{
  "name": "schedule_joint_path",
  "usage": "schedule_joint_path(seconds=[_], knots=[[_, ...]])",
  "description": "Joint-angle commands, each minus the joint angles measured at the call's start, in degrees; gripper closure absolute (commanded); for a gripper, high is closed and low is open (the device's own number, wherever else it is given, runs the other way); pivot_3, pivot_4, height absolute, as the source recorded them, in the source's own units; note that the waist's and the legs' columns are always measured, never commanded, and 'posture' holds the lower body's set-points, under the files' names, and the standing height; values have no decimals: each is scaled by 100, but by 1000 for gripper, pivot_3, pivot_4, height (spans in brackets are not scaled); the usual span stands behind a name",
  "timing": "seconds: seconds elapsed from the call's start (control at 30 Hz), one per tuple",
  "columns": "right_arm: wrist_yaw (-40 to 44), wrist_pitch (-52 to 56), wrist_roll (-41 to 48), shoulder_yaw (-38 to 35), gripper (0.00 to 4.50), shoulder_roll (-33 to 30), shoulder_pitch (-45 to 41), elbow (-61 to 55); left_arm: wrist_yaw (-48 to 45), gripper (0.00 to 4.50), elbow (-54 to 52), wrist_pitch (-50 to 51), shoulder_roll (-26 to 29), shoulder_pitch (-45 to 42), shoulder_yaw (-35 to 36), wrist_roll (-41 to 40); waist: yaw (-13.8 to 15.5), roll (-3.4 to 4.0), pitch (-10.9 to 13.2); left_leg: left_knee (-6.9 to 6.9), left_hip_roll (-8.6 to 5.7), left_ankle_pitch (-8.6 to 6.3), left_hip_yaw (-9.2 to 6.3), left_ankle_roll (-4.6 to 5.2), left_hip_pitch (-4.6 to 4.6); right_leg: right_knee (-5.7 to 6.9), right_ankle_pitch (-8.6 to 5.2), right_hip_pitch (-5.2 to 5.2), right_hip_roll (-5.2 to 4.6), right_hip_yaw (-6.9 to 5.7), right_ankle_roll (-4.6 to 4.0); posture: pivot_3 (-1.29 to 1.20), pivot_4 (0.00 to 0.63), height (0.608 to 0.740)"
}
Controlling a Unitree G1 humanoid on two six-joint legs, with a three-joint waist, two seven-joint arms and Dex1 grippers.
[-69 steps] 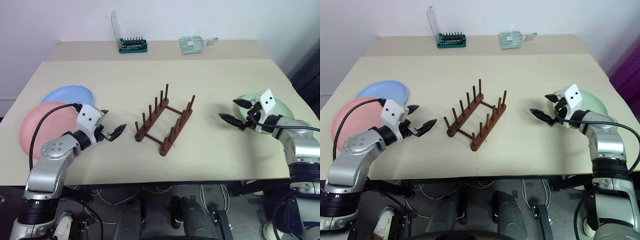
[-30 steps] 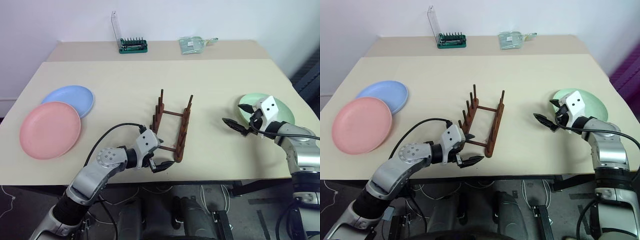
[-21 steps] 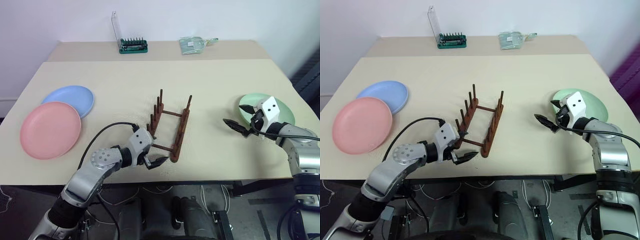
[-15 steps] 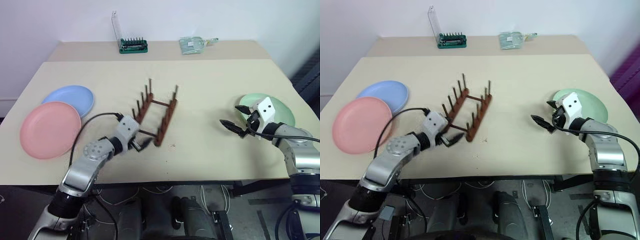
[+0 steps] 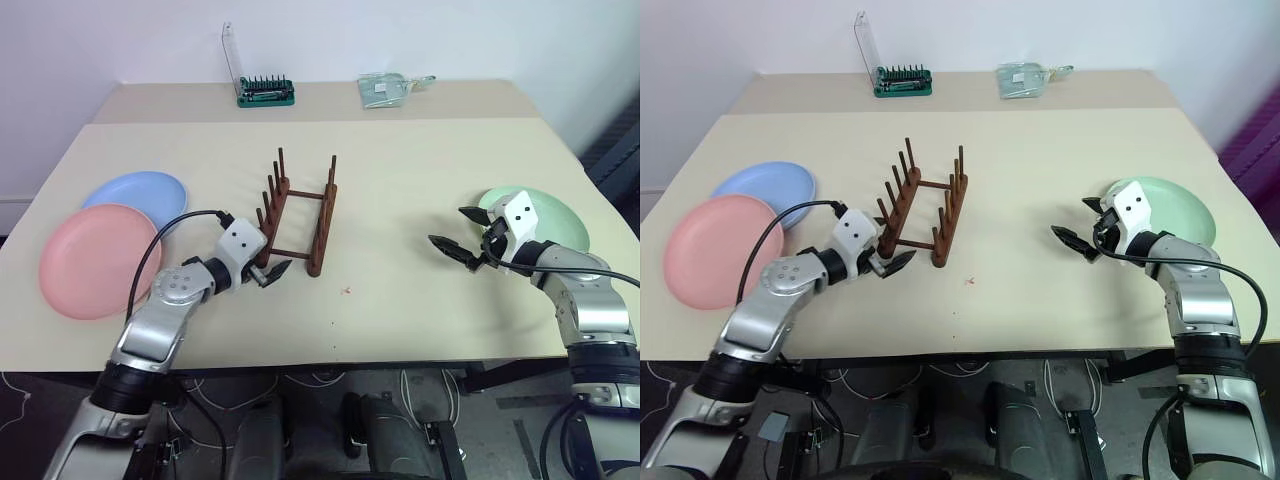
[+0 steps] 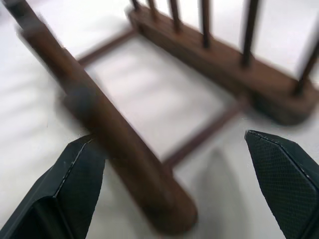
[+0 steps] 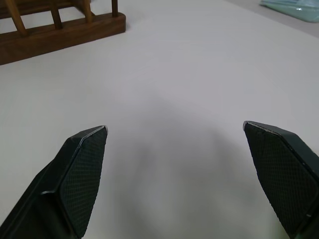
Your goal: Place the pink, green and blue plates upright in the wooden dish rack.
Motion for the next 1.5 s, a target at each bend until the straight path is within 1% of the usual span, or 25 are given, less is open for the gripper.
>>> schedule_joint_path(seconds=[0.03, 0.17, 0.23, 0.27, 0.37, 0.4, 0.47, 0.53, 0.6, 0.7, 0.83, 0.87, 0.93, 0.97, 1.17, 1.23, 1.4, 1.5], knots=[[-29, -31, 119, -123, 0, 9, 56, -262, -266, 31, -534, 64, 262, 264, 392, -240, 4, 0, 0, 0, 0, 0, 0, 0, 0, -1, 0, -1, 0, 0, -1, 0, 150, 730], [-65, -35, 109, -87, 0, 50, 103, -288, -497, 31, -892, 347, 516, 718, 615, -486, 13, 1, 0, 1, 1, 0, 0, -1, -1, -2, -2, 0, -7, 0, -3, 0, 150, 730], [-70, -44, 90, -48, 0, 80, 63, -245, -750, 31, -1082, 297, 644, 987, 702, -660, 9, 2, -1, 2, 2, -1, -1, -1, -1, -4, -3, 0, -7, 0, -3, 0, 150, 730], [-68, -49, 83, -36, 0, 90, 46, -225, -823, 31, -1145, 243, 667, 1065, 738, -718, 6, 2, 0, 1, 3, -1, 0, -1, -1, -4, -3, -1, -7, 0, -3, 0, 150, 730], [-54, -77, 54, 12, 0, 118, -25, -138, -1001, 31, -1529, 692, 548, 1097, 825, -1337, 22, 2, 0, 1, 3, -1, -2, -1, -2, -4, -3, -1, -7, -1, -4, 0, 150, 730], [-59, -90, 39, 34, 0, 135, -67, -97, -1101, 31, -1713, 863, 555, 1108, 706, -1494, 18, 2, -1, 3, 4, -1, -3, -2, -3, -4, -3, 0, -8, -1, -3, 0, 150, 730], [-60, -122, 23, 57, 0, 155, -158, -7, -917, 31, -1799, 783, 342, 990, 352, -1299, 19, 6, -3, 2, 3, -1, -2, -1, -2, -6, -3, 1, -10, -1, -3, 0, 150, 730], [-55, -150, 17, 71, 0, 156, -201, 46, -344, 31, -1600, 858, -204, 690, 84, -1056, 23, 8, -5, 2, -3, -1, -1, -1, -2, -7, -2, 4, -12, -1, -2, 0, 150, 730], [-51, -165, 18, 77, 0, 150, -214, 72, 85, 31, -1454, 1387, -580, 484, -11, -1054, 21, 7, -4, 8, -7, 0, -4, 0, -2, -5, -2, 9, -8, -1, -1, 0, 150, 730], [-58, -197, 20, 60, 0, 135, -205, 94, 207, 31, -1451, 1412, -625, 404, -536, -633, -6, 7, -5, 6, -7, 0, -3, 1, -1, -2, 8, 7, 0, 0, 17, 0, 150, 730], [-78, -217, 25, 29, 0, 120, -156, 76, 659, 31, -1282, 1770, -990, 286, -873, -380, 7, 8, -5, 3, -4, 0, -3, 0, 1, -1, 9, 4, 5, 2, 17, 0, 150, 730], [-84, -219, 27, 22, 0, 117, -151, 79, 754, 31, -1243, 1807, -1045, 266, -927, -299, 8, 8, -5, 5, -4, 0, -4, 1, 1, 0, 8, 5, 5, 2, 17, 0, 150, 730], [-85, -224, 36, -2, 0, 98, -114, 65, 1114, 31, -1119, 1995, -1346, 203, -969, -171, 26, 9, -6, 7, -5, 0, -6, 0, 1, -2, 4, 7, 3, 2, 9, 0, 150, 730], [-89, -225, 38, -7, 0, 94, -100, 58, 1261, 31, -1051, 1924, -1432, 159, -1020, -35, 30, 9, -6, 9, -6, 0, -7, 1, 1, 0, -1, 9, 1, 2, 1, 0, 150, 730], [-129, -240, 27, -6, 0, 104, -71, 68, 2272, 31, -532, 1837, -2140, -105, -862, 454, 17, 10, -7, 14, -6, 0, -11, 1, 1, 2, 0, 12, 3, 2, 3, 0, 150, 730], [-140, -253, 24, -2, 0, 105, -70, 80, 2458, 31, -387, 1720, -2274, -176, -878, 589, 16, 10, -7, 15, -6, 0, -12, 1, 1, 4, 1, 12, 3, 2, 4, 0, 150, 730], [-165, -283, 13, 8, 0, 117, -122, 134, 2505, 31, -4, 1515, -2624, -257, -915, 543, 23, 10, -7, 16, -7, 0, -12, 1, 1, 5, 1, 13, 3, 2, 4, 0, 150, 730], [-169, -300, 12, 8, 0, 111, -125, 146, 2605, 869, 136, 1283, -2738, -253, -783, 559, 24, 10, -7, 20, -8, 0, -13, 1, 0, 4, 1, 15, 0, 1, 3, 0, 150, 730]])
